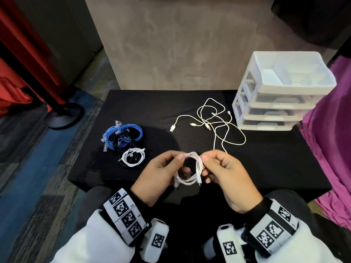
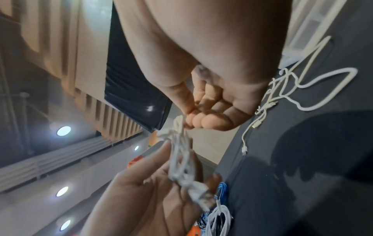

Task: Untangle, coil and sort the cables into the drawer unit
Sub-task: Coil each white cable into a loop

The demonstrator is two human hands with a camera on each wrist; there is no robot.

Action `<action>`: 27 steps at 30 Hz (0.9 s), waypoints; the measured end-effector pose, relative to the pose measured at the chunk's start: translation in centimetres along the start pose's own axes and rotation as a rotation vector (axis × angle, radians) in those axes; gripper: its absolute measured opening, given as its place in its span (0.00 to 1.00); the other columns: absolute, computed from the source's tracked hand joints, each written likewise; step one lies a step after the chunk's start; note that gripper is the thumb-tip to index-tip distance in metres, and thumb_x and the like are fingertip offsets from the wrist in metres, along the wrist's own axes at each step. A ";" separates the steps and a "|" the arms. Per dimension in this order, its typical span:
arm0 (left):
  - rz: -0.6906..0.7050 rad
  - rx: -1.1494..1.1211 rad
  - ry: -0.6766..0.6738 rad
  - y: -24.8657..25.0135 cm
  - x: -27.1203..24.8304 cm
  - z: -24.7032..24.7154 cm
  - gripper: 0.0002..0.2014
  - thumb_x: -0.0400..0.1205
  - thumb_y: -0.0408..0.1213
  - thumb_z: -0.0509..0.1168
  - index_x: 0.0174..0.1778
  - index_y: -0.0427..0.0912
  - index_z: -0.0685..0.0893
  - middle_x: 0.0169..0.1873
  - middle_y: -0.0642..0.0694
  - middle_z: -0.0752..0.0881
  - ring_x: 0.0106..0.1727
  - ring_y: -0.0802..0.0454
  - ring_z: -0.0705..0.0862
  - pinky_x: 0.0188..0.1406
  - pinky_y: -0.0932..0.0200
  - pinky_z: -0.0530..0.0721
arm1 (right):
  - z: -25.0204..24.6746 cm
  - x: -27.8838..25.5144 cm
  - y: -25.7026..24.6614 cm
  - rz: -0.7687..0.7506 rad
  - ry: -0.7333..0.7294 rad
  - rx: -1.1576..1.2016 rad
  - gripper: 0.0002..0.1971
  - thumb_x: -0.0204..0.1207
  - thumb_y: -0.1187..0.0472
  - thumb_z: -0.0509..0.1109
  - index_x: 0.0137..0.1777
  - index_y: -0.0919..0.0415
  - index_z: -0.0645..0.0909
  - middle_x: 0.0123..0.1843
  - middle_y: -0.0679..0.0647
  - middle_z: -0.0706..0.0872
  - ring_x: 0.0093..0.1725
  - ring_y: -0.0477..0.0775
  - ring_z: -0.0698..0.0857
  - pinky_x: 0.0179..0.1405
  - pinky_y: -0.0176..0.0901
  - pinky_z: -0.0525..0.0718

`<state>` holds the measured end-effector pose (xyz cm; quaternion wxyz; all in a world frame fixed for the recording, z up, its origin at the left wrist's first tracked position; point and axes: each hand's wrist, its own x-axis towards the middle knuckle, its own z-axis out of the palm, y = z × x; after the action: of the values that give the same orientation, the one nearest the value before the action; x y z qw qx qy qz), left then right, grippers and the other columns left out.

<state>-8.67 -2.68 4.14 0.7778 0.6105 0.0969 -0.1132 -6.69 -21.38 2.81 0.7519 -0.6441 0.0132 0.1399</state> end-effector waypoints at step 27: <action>0.107 0.764 0.642 0.6 6.1 -13.6 0.20 0.83 0.53 0.70 0.69 0.51 0.85 0.61 0.49 0.86 0.62 0.53 0.85 0.64 0.50 0.84 | -7.2 6.0 7.0 -0.072 0.239 -1.231 0.05 0.78 0.57 0.76 0.52 0.48 0.87 0.49 0.45 0.83 0.58 0.57 0.78 0.59 0.54 0.82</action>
<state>-2.84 10.31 -0.28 0.4342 0.8599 0.2517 0.0929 -1.37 -26.29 -6.41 0.2408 -0.9703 -0.0077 0.0236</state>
